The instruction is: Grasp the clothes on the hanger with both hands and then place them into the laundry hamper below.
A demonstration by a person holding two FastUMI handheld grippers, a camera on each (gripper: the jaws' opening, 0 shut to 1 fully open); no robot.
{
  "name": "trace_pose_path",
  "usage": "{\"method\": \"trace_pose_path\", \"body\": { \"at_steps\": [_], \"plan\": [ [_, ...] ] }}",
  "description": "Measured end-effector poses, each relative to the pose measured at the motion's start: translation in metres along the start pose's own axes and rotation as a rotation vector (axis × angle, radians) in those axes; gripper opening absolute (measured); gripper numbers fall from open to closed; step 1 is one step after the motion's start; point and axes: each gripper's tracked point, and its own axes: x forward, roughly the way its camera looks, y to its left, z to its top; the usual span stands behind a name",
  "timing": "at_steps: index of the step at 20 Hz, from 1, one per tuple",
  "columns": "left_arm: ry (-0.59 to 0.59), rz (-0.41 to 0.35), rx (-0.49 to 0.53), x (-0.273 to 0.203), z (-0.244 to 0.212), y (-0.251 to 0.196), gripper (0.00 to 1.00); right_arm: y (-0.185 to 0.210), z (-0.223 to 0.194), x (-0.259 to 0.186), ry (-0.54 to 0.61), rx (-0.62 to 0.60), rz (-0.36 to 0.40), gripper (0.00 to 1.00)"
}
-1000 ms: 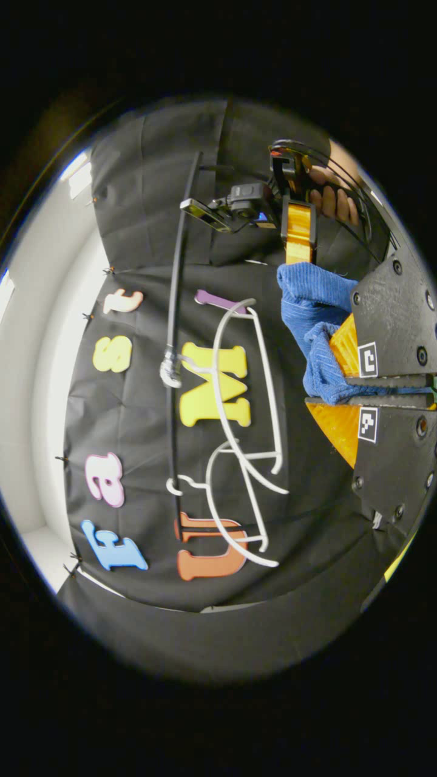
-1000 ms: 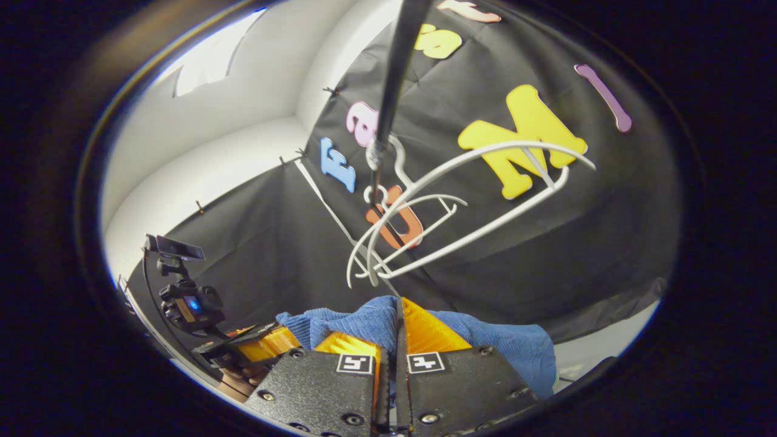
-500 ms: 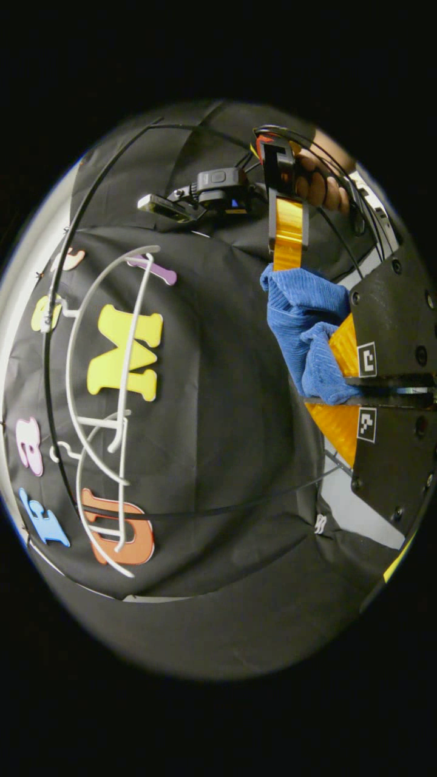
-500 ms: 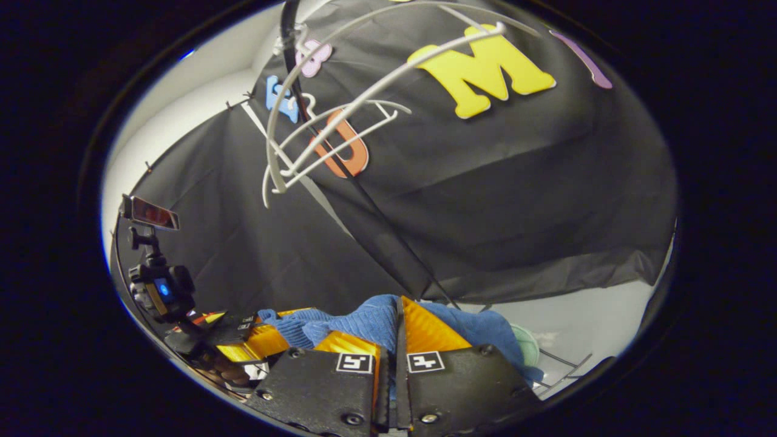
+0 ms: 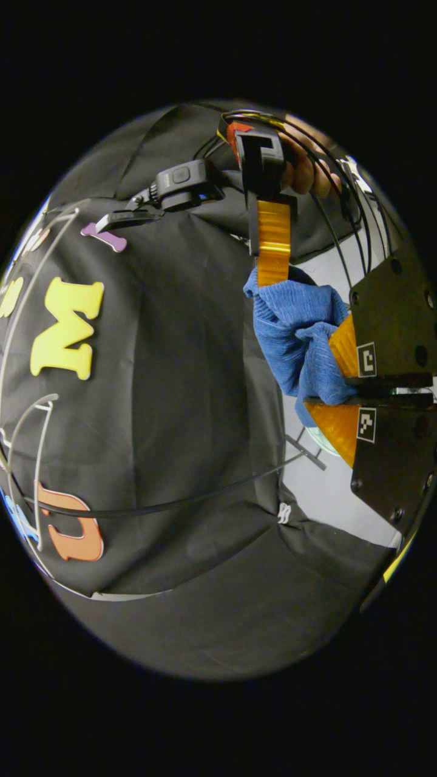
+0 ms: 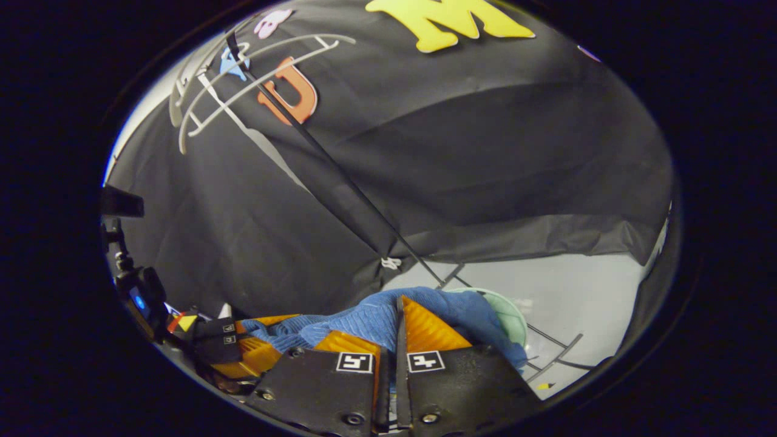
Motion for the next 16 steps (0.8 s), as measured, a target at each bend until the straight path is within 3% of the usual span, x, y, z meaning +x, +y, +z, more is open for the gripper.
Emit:
{"method": "trace_pose_path", "body": {
  "at_steps": [3,5,6,7,8,10,11,13,14,16],
  "plan": [
    [0.092,0.040,-0.017,0.006,-0.017,-0.004,0.04,-0.007,0.004,0.030,0.099,-0.009,-0.084,0.09],
    [0.184,0.057,-0.043,0.010,-0.035,-0.005,0.05,-0.016,-0.015,0.031,0.191,-0.005,-0.127,0.12],
    [0.239,0.054,-0.058,0.013,-0.048,-0.005,0.17,-0.025,-0.027,0.030,0.247,-0.013,-0.160,0.19],
    [0.285,0.035,-0.074,0.014,-0.055,-0.009,0.01,-0.034,-0.036,0.028,0.289,-0.022,-0.198,0.27],
    [0.314,0.018,-0.089,0.012,-0.058,-0.013,0.15,-0.044,-0.045,0.029,0.306,-0.019,-0.215,0.39],
    [0.339,0.013,-0.106,0.008,-0.064,-0.012,0.45,-0.051,-0.054,0.035,0.310,0.006,-0.226,0.53],
    [0.347,0.019,-0.109,0.006,-0.065,-0.011,0.53,-0.053,-0.053,0.030,0.303,0.021,-0.229,0.63],
    [0.354,0.029,-0.115,0.004,-0.064,-0.012,0.65,-0.063,-0.052,0.020,0.279,0.045,-0.251,0.69],
    [0.358,0.027,-0.122,0.004,-0.064,-0.014,0.78,-0.069,-0.048,0.012,0.262,0.049,-0.265,0.73],
    [0.353,0.030,-0.123,0.003,-0.067,-0.011,0.85,-0.072,-0.040,-0.004,0.220,0.048,-0.286,0.76]
  ]
}}
